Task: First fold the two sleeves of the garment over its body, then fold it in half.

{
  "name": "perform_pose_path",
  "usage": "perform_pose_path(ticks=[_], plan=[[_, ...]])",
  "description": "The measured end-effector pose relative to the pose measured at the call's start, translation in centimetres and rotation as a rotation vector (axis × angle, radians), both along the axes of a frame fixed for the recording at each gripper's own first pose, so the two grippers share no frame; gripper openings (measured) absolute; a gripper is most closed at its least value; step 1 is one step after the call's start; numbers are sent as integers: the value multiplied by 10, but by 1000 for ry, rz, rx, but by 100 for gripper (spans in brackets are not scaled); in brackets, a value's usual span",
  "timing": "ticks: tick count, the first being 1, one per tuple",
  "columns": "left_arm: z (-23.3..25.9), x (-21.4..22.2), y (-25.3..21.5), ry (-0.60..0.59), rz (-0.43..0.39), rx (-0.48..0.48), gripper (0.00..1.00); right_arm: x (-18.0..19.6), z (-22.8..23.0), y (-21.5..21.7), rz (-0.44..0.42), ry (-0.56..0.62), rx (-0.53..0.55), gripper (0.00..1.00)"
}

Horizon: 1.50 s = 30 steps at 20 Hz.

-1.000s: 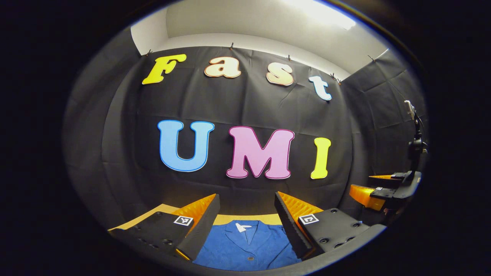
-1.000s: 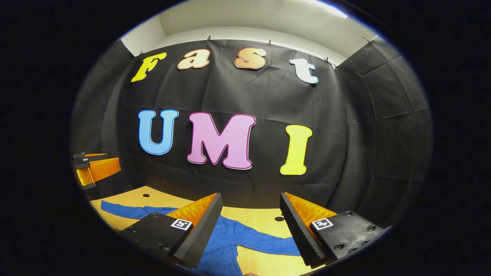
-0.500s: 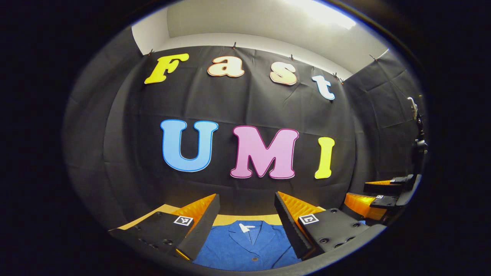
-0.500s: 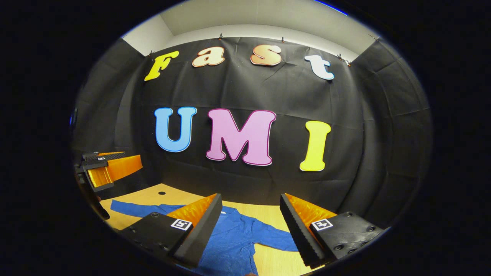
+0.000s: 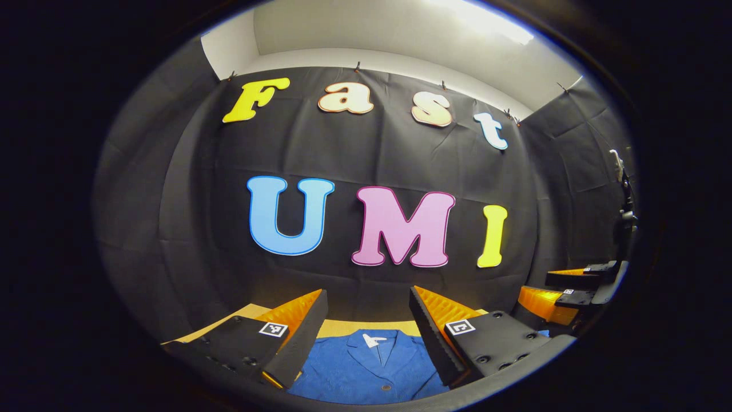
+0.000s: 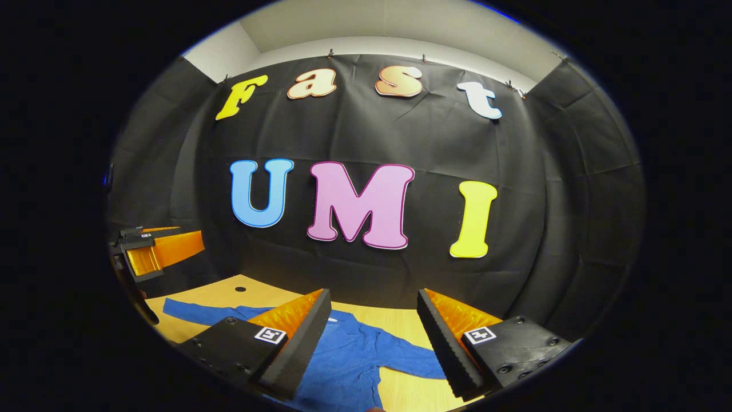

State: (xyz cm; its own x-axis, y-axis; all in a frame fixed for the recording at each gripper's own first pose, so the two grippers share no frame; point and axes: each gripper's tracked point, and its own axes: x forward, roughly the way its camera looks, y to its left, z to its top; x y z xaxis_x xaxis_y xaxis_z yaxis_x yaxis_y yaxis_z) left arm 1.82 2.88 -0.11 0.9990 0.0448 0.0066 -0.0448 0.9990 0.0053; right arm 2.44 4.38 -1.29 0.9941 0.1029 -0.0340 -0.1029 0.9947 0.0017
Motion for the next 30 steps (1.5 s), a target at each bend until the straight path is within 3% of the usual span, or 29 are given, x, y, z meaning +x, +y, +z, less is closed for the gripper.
perform_pose_path(ticks=[6,9,10,11,17,23,30], plan=[[1,1,-2,-4,9,4,82,29,-15,-61,-114,40,-14,96],[1,1,-1,-7,20,3,82,45,-26,-104,-185,59,-72,96],[2,0,-2,-6,25,6,82,50,-34,-120,-207,76,-91,85],[1,1,-1,-5,32,9,82,54,-44,-135,-227,103,-101,97],[3,-4,-8,-1,57,27,82,66,-118,-213,-329,307,-89,97],[-3,-6,-16,18,85,24,82,55,-206,-272,-404,539,-44,98],[-10,-5,-36,39,102,23,82,22,-307,-299,-402,845,12,97]])
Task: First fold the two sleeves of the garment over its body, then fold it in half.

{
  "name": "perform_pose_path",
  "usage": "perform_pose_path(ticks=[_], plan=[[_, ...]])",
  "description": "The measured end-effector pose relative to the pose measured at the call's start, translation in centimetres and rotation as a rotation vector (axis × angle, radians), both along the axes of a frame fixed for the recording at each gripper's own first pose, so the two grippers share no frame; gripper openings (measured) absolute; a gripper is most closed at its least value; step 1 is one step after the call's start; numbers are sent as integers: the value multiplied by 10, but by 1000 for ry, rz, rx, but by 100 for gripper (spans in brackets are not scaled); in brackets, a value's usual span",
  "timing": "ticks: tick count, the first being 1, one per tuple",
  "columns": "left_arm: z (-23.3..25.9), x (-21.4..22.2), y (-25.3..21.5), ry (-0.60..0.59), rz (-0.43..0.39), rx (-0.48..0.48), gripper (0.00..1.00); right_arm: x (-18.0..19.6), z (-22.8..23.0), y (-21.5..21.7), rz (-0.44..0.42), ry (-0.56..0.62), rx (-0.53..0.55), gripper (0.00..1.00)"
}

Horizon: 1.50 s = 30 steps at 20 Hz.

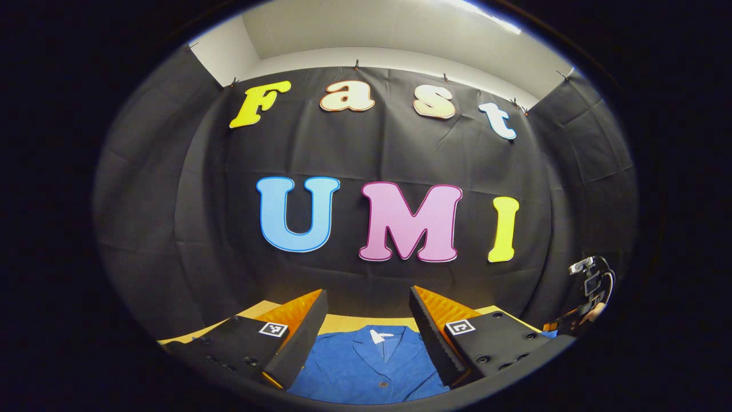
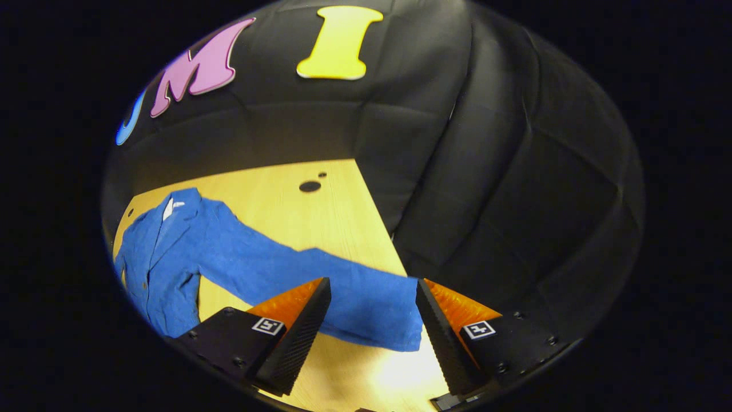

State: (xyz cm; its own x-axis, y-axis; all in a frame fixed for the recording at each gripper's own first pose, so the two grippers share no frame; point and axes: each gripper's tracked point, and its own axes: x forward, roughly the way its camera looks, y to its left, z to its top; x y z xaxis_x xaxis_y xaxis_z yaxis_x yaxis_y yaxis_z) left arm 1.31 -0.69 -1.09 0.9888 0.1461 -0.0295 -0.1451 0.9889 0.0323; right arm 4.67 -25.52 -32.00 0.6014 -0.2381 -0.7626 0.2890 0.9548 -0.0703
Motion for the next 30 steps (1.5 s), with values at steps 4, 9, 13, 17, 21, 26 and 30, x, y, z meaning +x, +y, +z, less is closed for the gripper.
perform_pose_path(ticks=[4,9,13,17,21,26,30], plan=[[-2,-3,-7,8,23,14,82,-21,-47,-19,-33,123,13,97],[-11,-6,-20,32,41,13,82,-36,-75,-21,-47,190,82,97],[-18,-8,-32,58,47,25,82,-33,-81,-2,-16,176,156,60],[-14,-14,-32,52,36,45,82,-28,-80,11,58,150,84,14],[-17,-24,-15,53,41,16,82,-29,-68,21,27,108,129,7],[-17,-43,26,44,76,-10,82,-19,-16,34,-11,-2,161,7],[-21,-58,51,46,97,-39,82,3,25,72,44,-64,163,7]])
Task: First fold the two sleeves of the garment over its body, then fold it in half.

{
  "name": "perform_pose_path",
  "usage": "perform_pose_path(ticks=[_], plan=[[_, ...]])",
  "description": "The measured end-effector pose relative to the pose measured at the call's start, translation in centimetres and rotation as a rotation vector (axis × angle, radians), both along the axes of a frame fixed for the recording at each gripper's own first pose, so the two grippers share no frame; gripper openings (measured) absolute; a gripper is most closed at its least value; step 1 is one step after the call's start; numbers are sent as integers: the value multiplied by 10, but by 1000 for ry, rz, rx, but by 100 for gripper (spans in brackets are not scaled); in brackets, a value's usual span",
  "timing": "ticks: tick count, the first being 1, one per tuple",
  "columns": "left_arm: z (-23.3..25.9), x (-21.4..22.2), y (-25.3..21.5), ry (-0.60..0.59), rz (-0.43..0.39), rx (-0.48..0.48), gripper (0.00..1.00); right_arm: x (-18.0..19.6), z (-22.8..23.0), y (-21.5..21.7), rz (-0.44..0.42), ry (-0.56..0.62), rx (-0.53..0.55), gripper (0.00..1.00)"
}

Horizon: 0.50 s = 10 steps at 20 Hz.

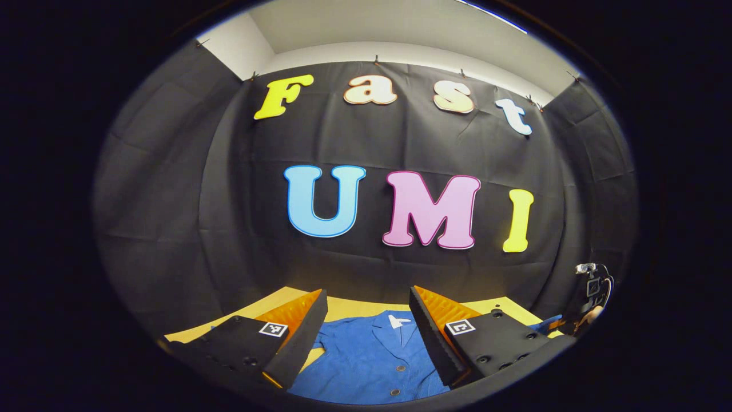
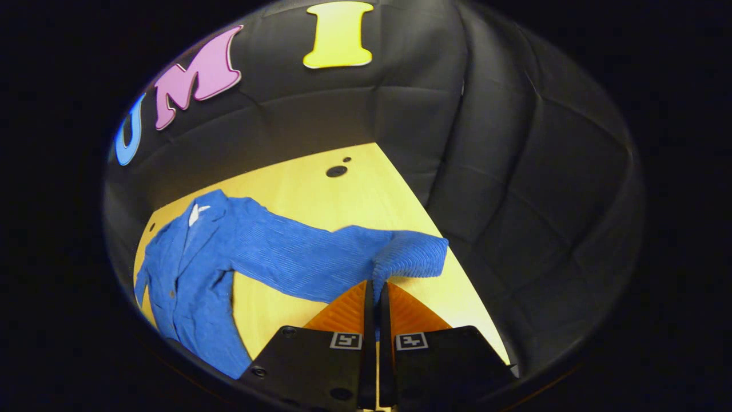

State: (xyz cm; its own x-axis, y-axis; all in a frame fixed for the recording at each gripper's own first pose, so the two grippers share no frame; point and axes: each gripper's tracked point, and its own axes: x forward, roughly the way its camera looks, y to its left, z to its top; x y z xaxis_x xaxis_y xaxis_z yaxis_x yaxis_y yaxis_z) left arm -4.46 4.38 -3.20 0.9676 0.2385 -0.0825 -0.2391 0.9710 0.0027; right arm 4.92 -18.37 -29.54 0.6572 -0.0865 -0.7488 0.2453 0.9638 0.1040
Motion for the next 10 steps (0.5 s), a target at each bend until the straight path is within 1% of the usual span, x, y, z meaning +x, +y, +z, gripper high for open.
perform_pose_path(ticks=[4,8,10], plan=[[0,-21,22,-5,35,-2,82,20,40,55,94,-88,-9,7],[0,-44,47,-13,77,-28,82,41,83,125,221,-172,-23,6],[1,-54,58,-16,98,-27,82,51,98,160,279,-212,-26,6]])
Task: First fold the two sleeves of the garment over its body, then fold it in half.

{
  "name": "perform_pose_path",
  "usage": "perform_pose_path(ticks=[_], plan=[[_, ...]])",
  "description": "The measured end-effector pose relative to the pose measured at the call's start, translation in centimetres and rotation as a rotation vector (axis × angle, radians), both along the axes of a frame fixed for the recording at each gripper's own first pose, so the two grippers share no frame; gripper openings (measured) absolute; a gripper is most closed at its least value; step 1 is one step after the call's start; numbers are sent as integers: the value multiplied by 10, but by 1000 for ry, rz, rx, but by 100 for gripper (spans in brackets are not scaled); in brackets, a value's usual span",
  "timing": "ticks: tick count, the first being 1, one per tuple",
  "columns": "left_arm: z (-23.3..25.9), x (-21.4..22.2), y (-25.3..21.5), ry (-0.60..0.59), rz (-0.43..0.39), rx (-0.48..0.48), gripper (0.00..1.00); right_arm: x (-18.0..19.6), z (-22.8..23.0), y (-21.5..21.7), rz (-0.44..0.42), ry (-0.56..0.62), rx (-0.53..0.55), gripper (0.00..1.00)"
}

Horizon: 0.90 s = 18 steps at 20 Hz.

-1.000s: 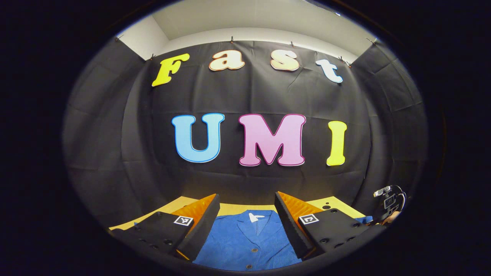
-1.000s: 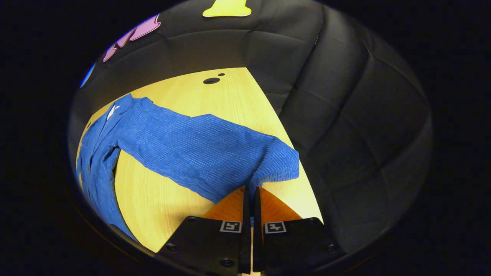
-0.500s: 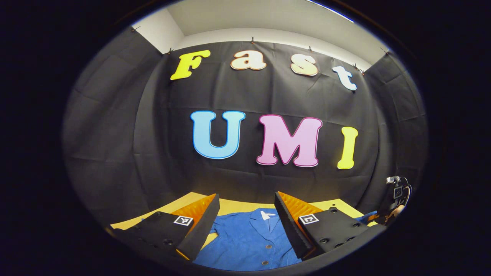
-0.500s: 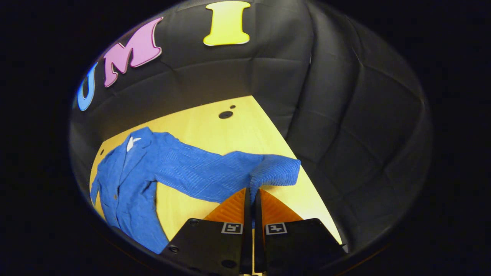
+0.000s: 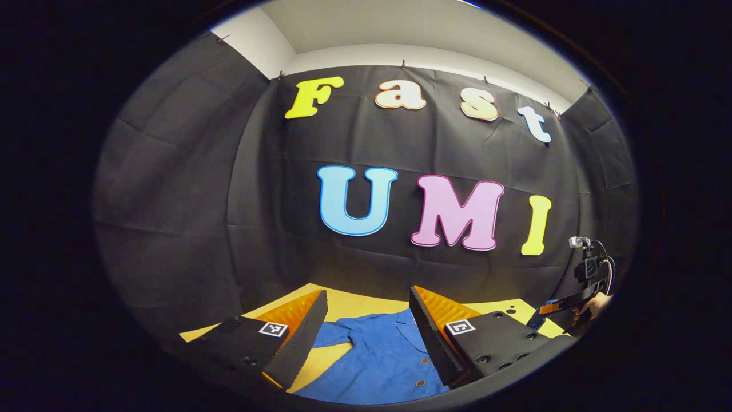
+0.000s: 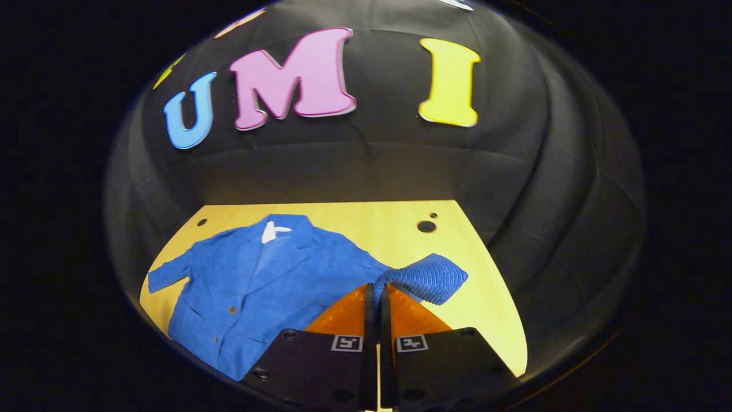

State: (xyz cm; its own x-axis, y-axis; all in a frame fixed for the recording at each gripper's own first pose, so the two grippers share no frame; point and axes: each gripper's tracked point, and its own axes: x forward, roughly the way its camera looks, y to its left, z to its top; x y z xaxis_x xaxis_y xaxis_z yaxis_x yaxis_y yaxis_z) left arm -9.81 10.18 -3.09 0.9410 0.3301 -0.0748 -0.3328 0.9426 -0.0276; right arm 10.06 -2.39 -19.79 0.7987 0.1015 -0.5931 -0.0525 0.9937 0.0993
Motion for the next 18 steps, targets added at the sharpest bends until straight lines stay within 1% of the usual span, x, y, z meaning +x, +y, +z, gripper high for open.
perform_pose_path(ticks=[4,10,14,18], plan=[[4,-15,19,-12,29,-4,82,6,19,62,100,-28,2,6],[-3,-33,49,6,70,-11,82,15,30,138,188,-38,33,6],[-11,-41,65,31,73,-12,82,13,35,189,261,-50,26,6],[-18,-46,81,57,71,-11,82,15,31,245,321,-53,32,6]])
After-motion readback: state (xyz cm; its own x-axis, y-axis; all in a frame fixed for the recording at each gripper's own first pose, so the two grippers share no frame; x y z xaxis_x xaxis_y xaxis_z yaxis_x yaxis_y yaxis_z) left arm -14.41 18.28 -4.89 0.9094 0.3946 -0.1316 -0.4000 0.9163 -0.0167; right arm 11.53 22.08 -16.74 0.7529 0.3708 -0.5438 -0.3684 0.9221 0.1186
